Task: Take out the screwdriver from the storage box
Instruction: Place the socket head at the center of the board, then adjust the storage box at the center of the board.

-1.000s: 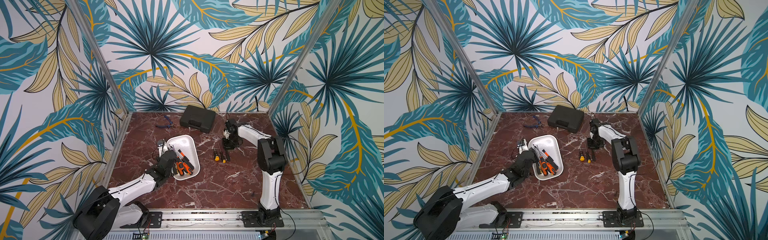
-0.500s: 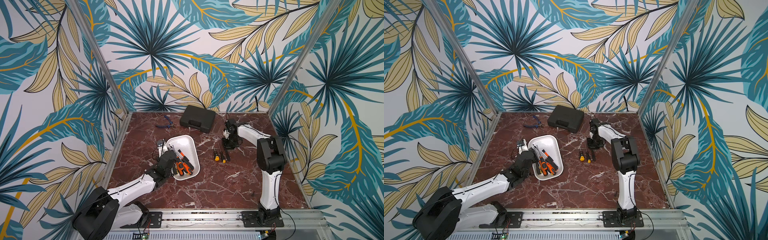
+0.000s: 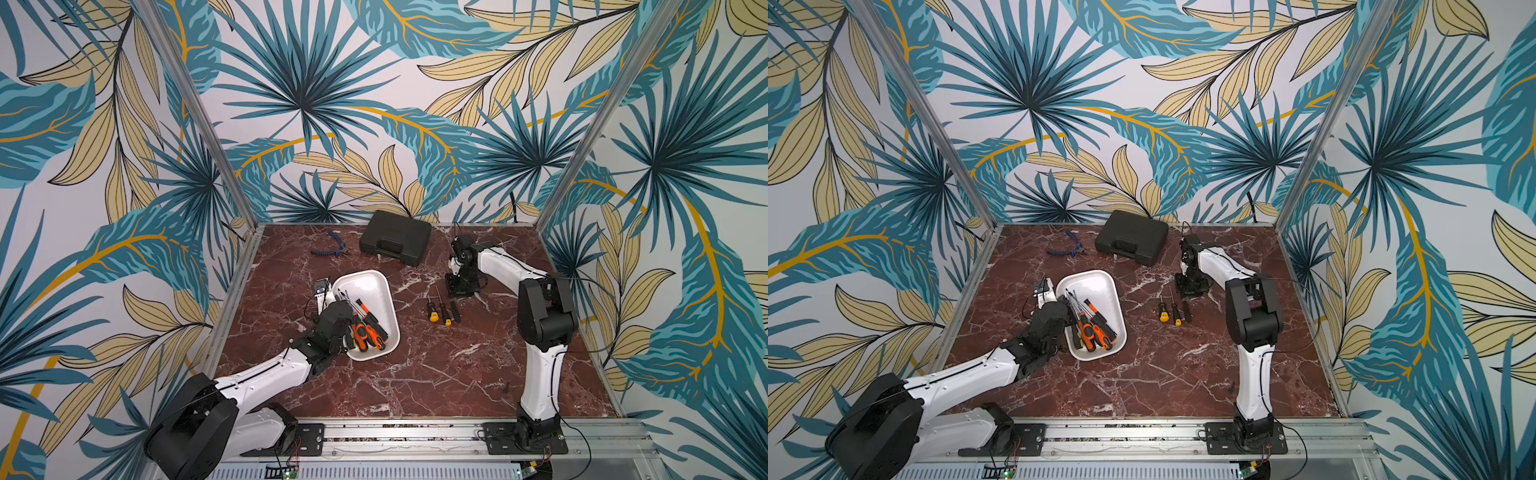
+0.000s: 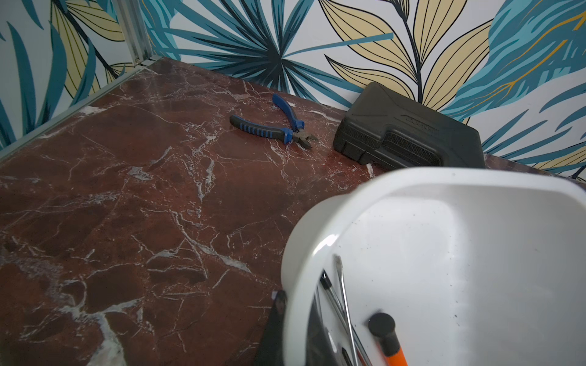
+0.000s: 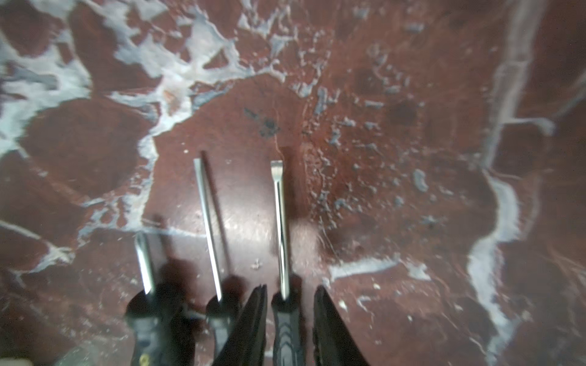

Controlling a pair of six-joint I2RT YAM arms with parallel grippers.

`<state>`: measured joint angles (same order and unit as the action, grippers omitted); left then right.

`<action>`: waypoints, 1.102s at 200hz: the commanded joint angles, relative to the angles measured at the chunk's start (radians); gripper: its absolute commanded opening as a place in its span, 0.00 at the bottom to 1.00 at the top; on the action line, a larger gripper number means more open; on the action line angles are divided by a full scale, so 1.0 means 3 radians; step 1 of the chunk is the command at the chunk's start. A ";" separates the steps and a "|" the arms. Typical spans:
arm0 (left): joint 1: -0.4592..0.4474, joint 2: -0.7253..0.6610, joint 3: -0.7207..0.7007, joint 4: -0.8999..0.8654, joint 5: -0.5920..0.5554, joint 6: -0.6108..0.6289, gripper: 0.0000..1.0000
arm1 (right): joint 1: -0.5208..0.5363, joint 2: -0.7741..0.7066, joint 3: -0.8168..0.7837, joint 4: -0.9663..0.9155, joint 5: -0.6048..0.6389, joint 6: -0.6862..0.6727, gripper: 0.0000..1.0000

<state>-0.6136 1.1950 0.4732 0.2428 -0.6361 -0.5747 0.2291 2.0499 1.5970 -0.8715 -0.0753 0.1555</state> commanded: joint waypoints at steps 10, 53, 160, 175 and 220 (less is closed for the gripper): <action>-0.0005 -0.0123 -0.0019 0.0247 -0.0052 -0.0032 0.00 | 0.0074 -0.0656 -0.0071 -0.0092 0.0086 -0.0056 0.32; -0.0005 -0.0108 0.0028 0.0218 -0.0068 -0.0018 0.00 | 0.0716 -0.1204 -0.0396 0.0149 0.0224 -0.0141 0.32; 0.0000 -0.0051 0.0064 0.0162 -0.0025 -0.0042 0.00 | 0.2128 -0.0571 -0.0287 0.1100 0.0429 0.0101 0.32; 0.0000 -0.0051 0.0069 0.0157 -0.0024 -0.0038 0.00 | 0.2186 -0.0436 -0.0206 0.1100 0.0454 0.0072 0.32; 0.0003 -0.0051 0.0079 0.0137 -0.0022 -0.0027 0.00 | 0.2291 -0.0282 -0.0107 0.1054 0.0474 0.0044 0.32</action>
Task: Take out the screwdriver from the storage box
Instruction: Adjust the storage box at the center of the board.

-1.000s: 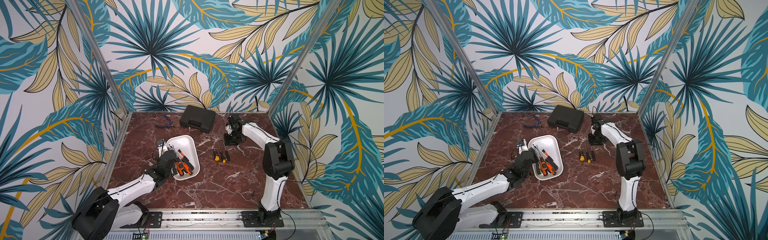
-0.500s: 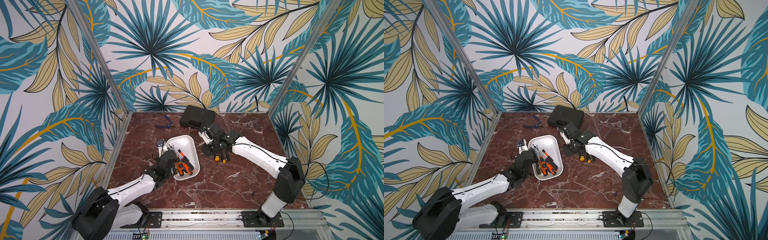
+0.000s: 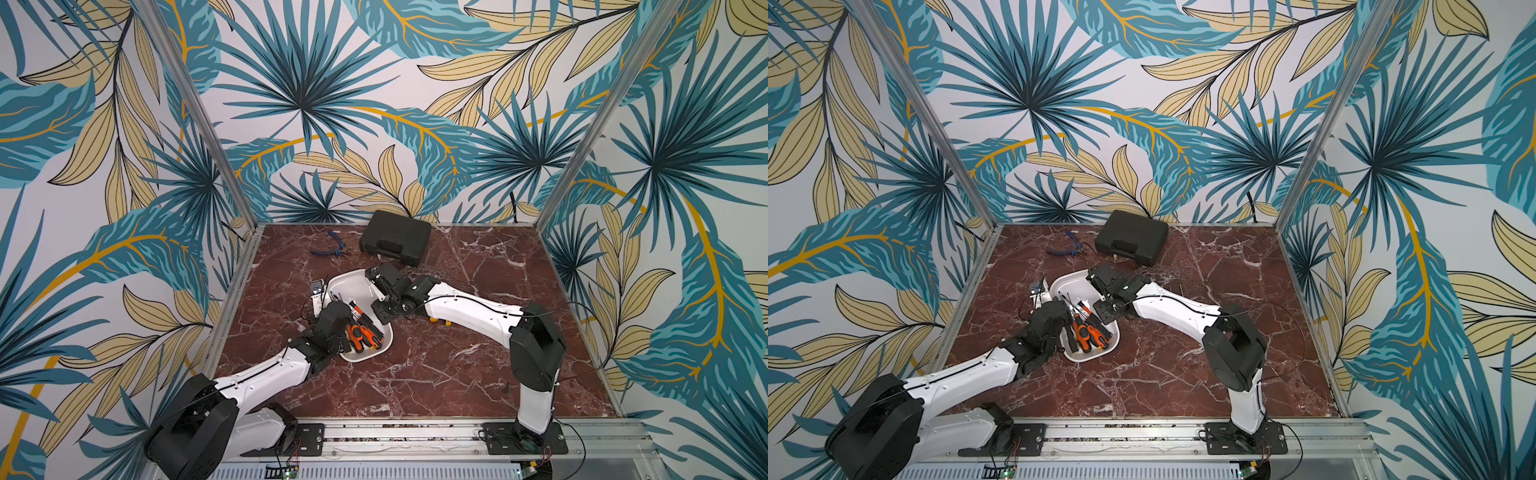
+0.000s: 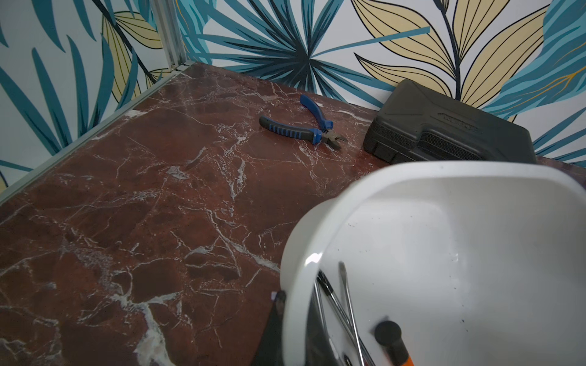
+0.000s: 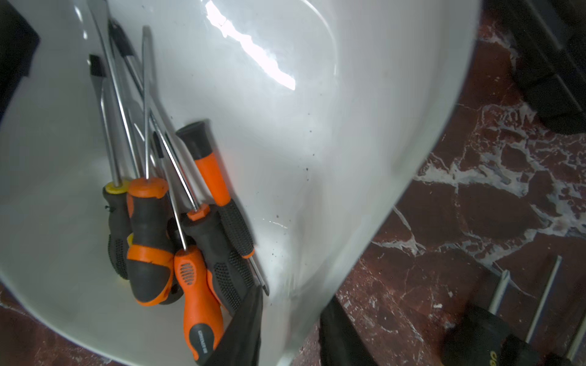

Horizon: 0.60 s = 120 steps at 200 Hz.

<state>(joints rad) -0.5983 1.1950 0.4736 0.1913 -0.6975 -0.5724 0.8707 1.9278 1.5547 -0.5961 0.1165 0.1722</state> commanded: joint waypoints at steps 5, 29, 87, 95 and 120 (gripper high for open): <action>-0.0046 -0.0051 0.0078 0.0308 0.0182 -0.0034 0.00 | 0.0162 0.0111 0.0031 0.0135 -0.0144 -0.0007 0.32; -0.0046 -0.0041 0.0078 0.0308 0.0178 -0.0035 0.00 | 0.0181 0.0063 0.0028 0.0112 -0.0052 -0.0031 0.32; -0.0046 -0.0049 0.0068 0.0307 0.0157 -0.0045 0.00 | 0.0178 -0.0173 -0.0016 -0.0057 0.0158 -0.0058 0.32; -0.0046 -0.0046 0.0068 0.0308 0.0157 -0.0045 0.00 | 0.0183 -0.0205 -0.0029 -0.0072 0.0161 -0.0060 0.32; -0.0041 -0.0041 0.0068 0.0313 0.0157 -0.0045 0.00 | 0.0183 -0.0265 -0.0057 -0.0141 0.0129 -0.0063 0.32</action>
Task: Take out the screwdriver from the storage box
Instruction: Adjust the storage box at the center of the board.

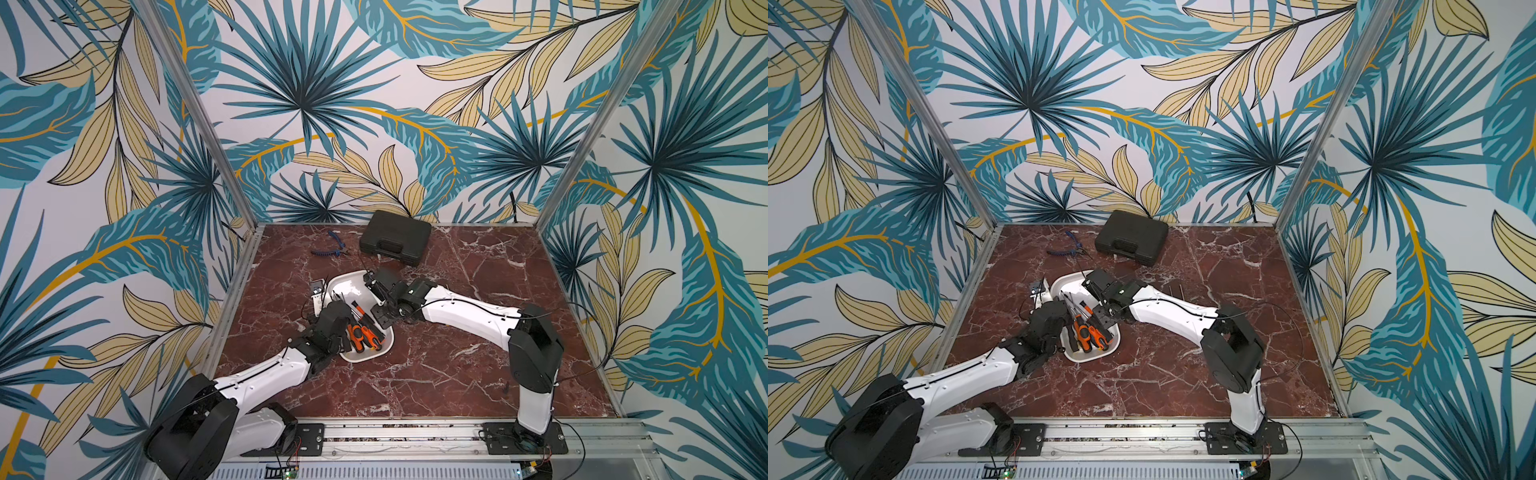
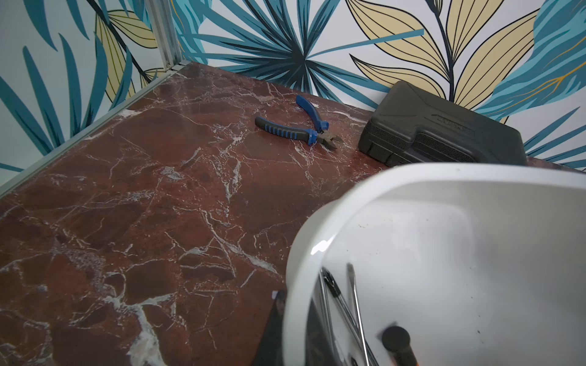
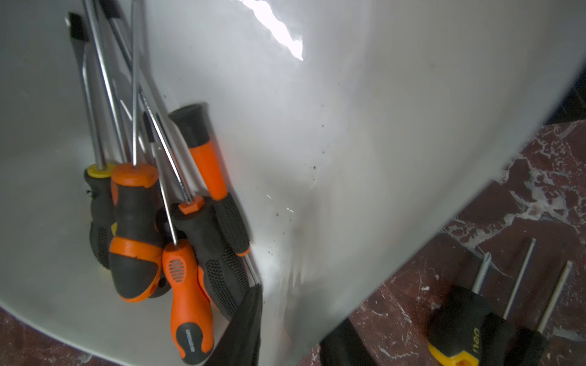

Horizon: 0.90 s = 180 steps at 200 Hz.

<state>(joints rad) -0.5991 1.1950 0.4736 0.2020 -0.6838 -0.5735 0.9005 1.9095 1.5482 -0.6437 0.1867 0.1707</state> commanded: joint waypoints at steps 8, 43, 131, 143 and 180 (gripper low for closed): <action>-0.0038 -0.0041 0.0068 0.0278 0.0112 -0.0041 0.00 | 0.0082 -0.0218 -0.0045 -0.0003 -0.0107 -0.0055 0.32; -0.0030 -0.0046 0.0068 0.0273 0.0116 -0.0041 0.00 | 0.0082 -0.0282 -0.0112 -0.0042 -0.0026 -0.0056 0.33; -0.0028 -0.0056 0.0064 0.0262 0.0125 -0.0036 0.00 | 0.0081 -0.0313 -0.0136 -0.0097 -0.0059 -0.0016 0.35; -0.0023 -0.0056 0.0063 0.0267 0.0123 -0.0034 0.00 | 0.0081 -0.0357 -0.0157 -0.0087 -0.0137 -0.0053 0.35; -0.0021 -0.0046 0.0065 0.0273 0.0133 -0.0041 0.00 | 0.0165 -0.0418 -0.0250 -0.0004 -0.0423 -0.0124 0.35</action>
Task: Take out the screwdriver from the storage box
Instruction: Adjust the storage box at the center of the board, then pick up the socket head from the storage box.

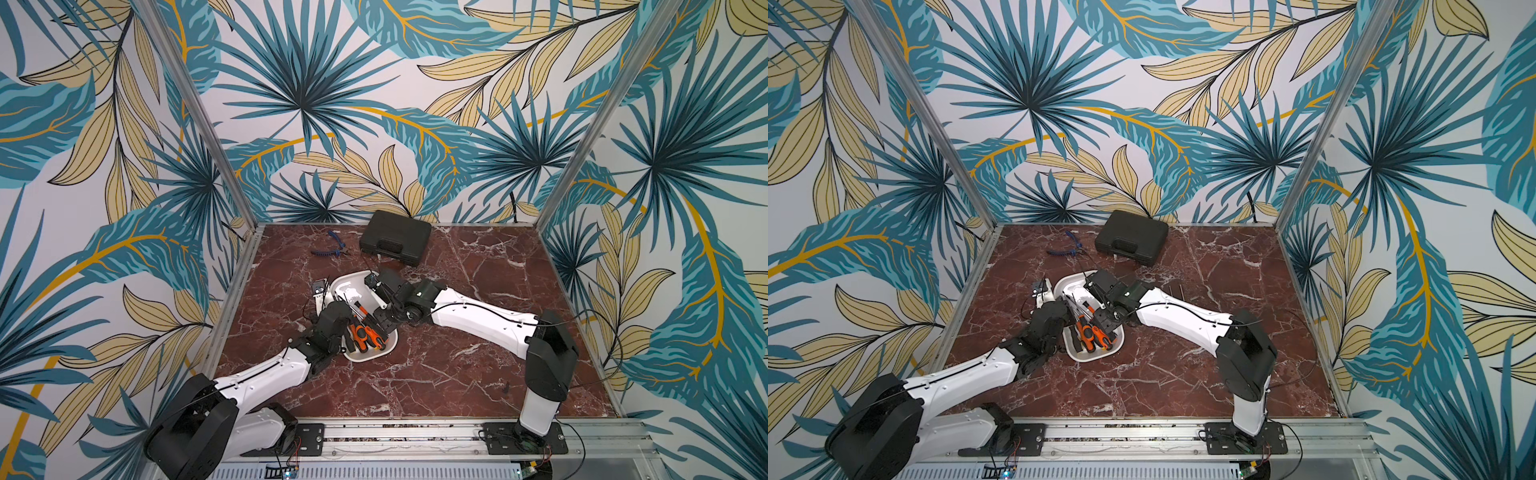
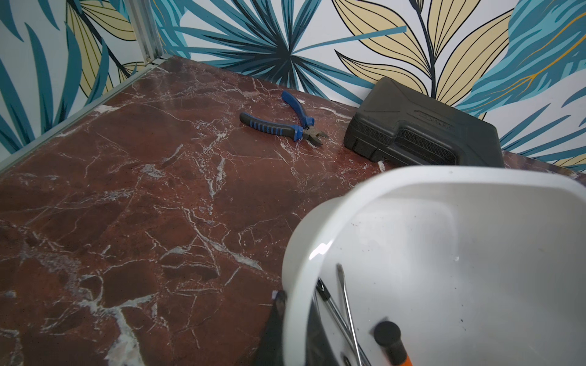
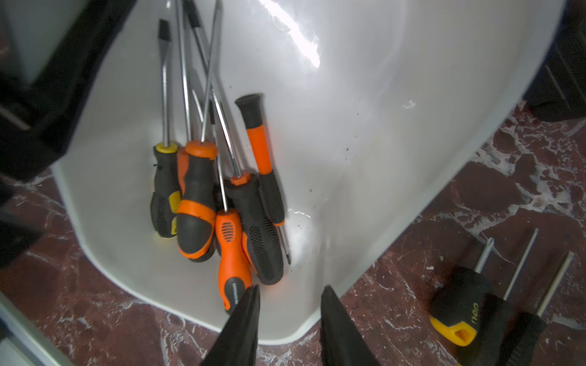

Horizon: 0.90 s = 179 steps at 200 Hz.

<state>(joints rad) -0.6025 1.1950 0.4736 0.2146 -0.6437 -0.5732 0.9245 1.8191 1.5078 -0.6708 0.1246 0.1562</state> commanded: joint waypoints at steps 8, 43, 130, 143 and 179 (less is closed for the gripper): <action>-0.0006 -0.0046 0.0063 0.0231 -0.0002 -0.0043 0.00 | 0.0107 -0.0110 -0.0127 0.0089 -0.0225 -0.0063 0.35; -0.0006 -0.0041 0.0068 0.0231 -0.0002 -0.0043 0.00 | 0.0160 -0.0009 -0.0206 0.0195 -0.0344 0.0045 0.35; -0.0006 -0.0041 0.0073 0.0226 0.0014 -0.0047 0.00 | 0.0226 0.0311 -0.0348 0.0460 -0.0387 0.0225 0.34; -0.0006 -0.0041 0.0073 0.0226 0.0014 -0.0048 0.00 | 0.0226 0.0354 -0.0361 0.0473 -0.0360 0.0247 0.34; -0.0006 -0.0046 0.0068 0.0220 0.0014 -0.0043 0.00 | 0.0227 0.0438 -0.0367 0.0442 -0.0190 0.0290 0.33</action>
<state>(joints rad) -0.6025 1.1950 0.4736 0.2176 -0.6392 -0.5732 0.9882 1.9167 1.4170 -0.5430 0.0311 0.2203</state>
